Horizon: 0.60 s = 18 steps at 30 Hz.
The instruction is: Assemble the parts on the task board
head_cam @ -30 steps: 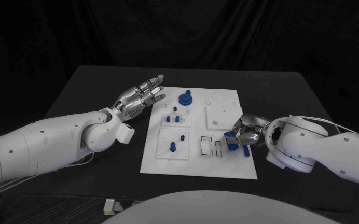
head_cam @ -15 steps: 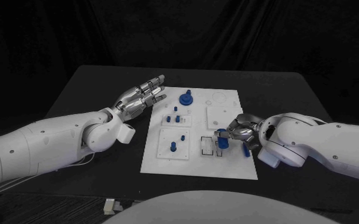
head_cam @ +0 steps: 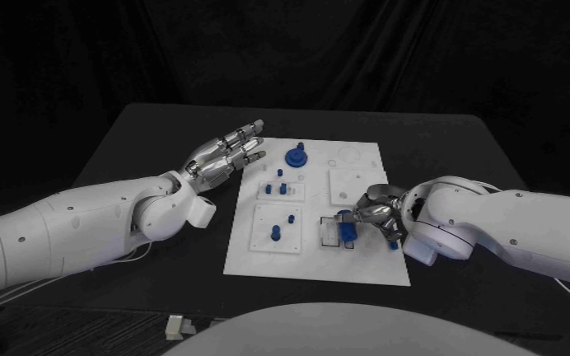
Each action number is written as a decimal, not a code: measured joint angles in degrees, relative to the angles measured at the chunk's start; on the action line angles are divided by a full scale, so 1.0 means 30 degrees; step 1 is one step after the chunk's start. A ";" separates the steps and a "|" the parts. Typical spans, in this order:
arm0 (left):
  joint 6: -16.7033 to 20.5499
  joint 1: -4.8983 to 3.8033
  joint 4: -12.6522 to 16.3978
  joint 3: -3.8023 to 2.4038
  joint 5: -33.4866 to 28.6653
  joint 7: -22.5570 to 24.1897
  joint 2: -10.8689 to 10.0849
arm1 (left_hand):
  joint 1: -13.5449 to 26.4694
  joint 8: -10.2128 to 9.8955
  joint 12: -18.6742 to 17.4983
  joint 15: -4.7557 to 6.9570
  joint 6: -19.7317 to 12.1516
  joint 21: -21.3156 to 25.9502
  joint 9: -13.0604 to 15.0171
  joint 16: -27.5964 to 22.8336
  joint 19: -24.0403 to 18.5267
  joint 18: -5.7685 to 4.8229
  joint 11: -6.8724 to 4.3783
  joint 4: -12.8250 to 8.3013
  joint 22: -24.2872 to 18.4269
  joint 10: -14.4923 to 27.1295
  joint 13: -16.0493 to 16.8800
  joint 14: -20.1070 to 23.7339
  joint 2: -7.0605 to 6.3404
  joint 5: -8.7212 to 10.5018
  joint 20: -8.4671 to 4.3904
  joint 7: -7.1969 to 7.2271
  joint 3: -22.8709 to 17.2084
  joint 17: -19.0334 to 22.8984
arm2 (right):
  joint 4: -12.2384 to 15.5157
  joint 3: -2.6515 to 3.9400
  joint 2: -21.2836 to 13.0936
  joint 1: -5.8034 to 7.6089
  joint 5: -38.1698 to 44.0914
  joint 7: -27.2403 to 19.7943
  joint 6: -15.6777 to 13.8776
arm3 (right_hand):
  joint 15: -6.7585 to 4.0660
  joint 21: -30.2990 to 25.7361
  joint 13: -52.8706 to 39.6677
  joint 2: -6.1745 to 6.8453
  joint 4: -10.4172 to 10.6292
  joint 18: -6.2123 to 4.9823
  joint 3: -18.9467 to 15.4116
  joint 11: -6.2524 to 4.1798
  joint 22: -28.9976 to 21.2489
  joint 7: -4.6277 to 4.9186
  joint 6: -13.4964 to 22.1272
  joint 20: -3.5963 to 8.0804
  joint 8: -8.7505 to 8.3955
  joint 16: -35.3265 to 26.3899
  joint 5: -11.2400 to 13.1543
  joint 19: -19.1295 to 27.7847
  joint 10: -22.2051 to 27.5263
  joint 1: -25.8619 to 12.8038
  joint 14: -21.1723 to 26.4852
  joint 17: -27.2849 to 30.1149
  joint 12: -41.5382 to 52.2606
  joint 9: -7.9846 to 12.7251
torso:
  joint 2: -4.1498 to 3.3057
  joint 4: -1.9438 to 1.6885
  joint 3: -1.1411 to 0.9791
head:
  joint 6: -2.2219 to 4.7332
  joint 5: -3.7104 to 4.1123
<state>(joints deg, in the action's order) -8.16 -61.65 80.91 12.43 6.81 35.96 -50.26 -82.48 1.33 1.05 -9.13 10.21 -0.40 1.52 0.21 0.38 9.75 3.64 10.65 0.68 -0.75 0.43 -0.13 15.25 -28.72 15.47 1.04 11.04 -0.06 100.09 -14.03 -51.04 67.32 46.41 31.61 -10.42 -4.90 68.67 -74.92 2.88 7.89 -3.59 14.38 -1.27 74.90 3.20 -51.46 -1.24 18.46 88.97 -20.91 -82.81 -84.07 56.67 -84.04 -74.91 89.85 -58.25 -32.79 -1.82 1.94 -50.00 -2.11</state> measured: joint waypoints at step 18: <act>-0.0110 0.0000 -0.0077 -0.0001 0.0000 -0.0105 0.0068 | 0.0000 0.0000 -0.0001 -0.0011 0.0058 0.0000 -0.0004 0.0000 -0.0002 -0.0001 -0.0003 -0.0112 -0.0002 0.0003 -0.0003 0.0014 0.0000 0.0011 -0.0001 -0.0058 -0.0050 -0.0009 | -0.0356 0.0005 0.0659 -0.0047 0.0137 0.0153 0.0531 | 0.0260 -0.1531 0.0003 -0.0133 0.0940 -0.0305 -0.1252 0.0225 0.0013 0.0330 0.0893 -0.0443 0.0328 -0.0296 0.1620 0.0443 0.0046 -0.0674 0.0015 0.0000 0.0000 0.0032 | -0.0016 0.0015 0.0002 | 0.0000 -0.0092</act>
<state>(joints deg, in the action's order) -8.49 -61.65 80.67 12.42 6.81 35.64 -50.06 -82.48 1.33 1.05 -9.17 10.38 -0.40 1.51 0.21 0.37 9.75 3.63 10.32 0.67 -0.74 0.42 -0.09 15.25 -28.69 15.46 0.87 10.88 -0.09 99.02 -14.02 -49.06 67.18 46.82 32.07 -8.83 -4.12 64.08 -74.91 2.48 10.71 -4.51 10.62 -0.59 74.94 4.19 -48.79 -2.57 19.44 88.08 -16.05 -81.48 -83.93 54.65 -84.00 -74.91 89.85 -58.16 -32.84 -1.78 1.95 -50.00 -2.39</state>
